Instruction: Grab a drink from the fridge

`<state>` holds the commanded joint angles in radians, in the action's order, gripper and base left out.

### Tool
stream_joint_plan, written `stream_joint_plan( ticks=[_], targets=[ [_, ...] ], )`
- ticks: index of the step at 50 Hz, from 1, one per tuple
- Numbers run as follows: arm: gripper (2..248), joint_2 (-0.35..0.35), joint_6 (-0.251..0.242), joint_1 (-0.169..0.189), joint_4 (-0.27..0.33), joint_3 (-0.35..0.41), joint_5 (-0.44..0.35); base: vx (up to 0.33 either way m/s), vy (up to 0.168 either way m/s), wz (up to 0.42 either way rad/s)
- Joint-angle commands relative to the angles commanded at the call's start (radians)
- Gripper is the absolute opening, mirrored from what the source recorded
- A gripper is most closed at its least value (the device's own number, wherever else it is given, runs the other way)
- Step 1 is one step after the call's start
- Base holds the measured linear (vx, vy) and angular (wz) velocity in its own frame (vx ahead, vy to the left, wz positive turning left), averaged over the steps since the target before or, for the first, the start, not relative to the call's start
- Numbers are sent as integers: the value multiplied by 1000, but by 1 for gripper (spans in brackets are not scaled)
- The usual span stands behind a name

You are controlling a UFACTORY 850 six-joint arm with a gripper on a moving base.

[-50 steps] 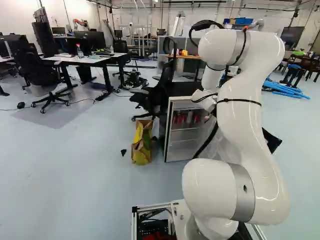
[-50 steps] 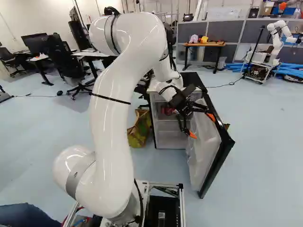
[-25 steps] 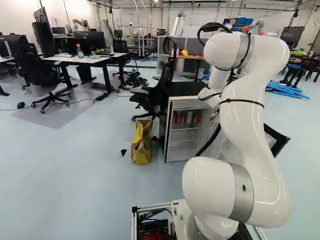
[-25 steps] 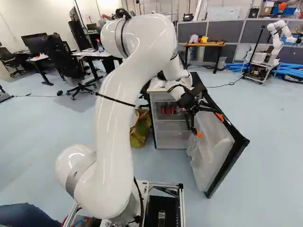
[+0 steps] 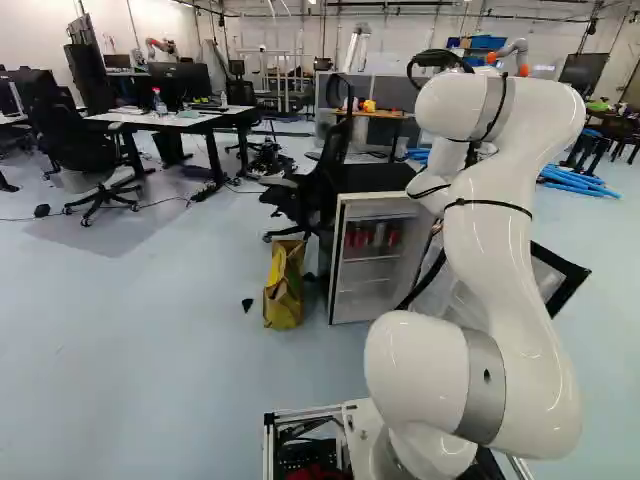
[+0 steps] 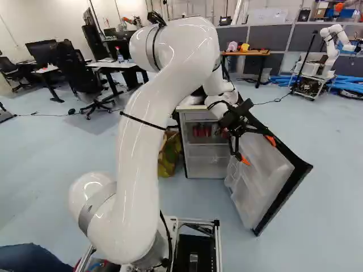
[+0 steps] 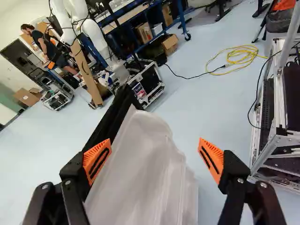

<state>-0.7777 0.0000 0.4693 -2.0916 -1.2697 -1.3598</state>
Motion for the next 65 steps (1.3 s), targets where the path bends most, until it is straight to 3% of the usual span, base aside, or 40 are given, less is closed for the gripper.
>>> stream_joint_plan(
  ticks=[17, 65],
  targets=[
    [247, 41, 0, -29, 102, 95, 0, 0, 0, 0],
    [247, 225, 0, -151, 602, 460, 0, 0, 0, 0]
  ],
)
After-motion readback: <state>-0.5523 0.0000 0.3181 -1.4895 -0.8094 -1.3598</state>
